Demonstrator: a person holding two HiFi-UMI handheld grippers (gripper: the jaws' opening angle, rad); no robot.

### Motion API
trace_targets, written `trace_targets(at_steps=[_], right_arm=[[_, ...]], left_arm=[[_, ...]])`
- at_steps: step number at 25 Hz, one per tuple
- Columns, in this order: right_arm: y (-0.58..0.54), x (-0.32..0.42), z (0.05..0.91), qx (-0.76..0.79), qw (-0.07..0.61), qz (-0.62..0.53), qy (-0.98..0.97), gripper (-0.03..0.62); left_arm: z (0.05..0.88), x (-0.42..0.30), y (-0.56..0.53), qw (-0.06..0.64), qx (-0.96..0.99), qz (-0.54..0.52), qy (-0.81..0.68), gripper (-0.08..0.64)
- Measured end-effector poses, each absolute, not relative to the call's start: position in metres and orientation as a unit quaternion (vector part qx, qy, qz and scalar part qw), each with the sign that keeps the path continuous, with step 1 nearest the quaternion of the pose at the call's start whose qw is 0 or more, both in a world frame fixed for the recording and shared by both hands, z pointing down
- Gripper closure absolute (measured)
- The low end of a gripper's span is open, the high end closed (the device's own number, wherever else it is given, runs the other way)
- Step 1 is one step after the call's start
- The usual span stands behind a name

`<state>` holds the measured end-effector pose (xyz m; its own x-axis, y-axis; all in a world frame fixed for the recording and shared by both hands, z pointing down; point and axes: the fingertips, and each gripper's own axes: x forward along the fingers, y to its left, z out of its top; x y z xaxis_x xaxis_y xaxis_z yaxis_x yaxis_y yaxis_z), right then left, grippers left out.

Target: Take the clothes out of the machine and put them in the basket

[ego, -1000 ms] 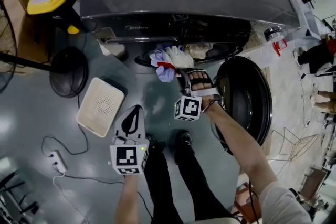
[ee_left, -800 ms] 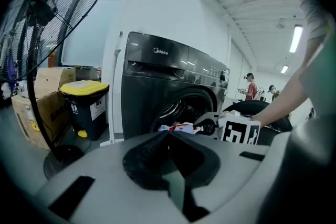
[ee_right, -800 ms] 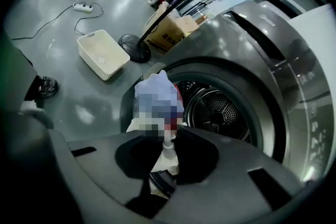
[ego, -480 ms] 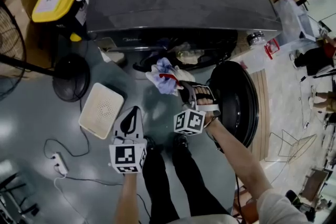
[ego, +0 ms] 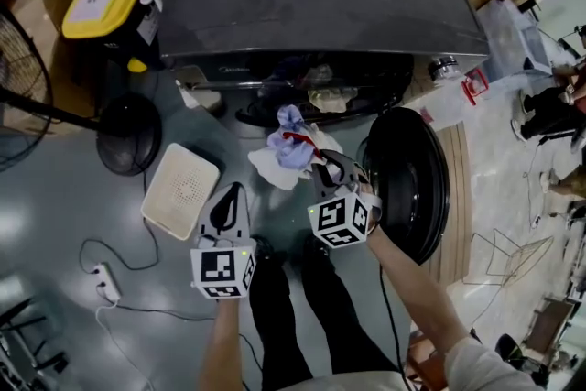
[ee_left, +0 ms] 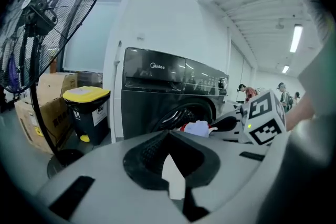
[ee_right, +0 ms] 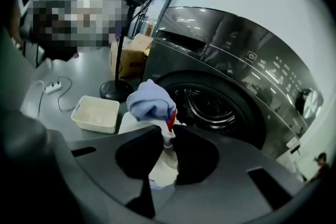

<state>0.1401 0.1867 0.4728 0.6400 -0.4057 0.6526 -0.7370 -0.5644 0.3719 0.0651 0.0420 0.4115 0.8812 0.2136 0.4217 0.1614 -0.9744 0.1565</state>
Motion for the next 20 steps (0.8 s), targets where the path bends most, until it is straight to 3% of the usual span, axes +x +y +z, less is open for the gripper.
trace_targets(at_steps=[3, 6, 20], right_arm=[[0.186, 0.135, 0.462, 0.872, 0.236, 0.280, -0.325, 0.523], [0.182, 0.131, 0.453, 0.884, 0.192, 0.285, -0.317, 0.525], [0.061, 0.092, 0.452, 0.841, 0.222, 0.247, -0.428, 0.525]], left_arm=[[0.417, 0.059, 0.032, 0.065, 0.969, 0.224, 0.083, 0.540], [0.420, 0.052, 0.020, 0.070, 0.969, 0.227, 0.069, 0.541], [0.424, -0.020, -0.091, 0.092, 0.969, 0.221, -0.066, 0.541]])
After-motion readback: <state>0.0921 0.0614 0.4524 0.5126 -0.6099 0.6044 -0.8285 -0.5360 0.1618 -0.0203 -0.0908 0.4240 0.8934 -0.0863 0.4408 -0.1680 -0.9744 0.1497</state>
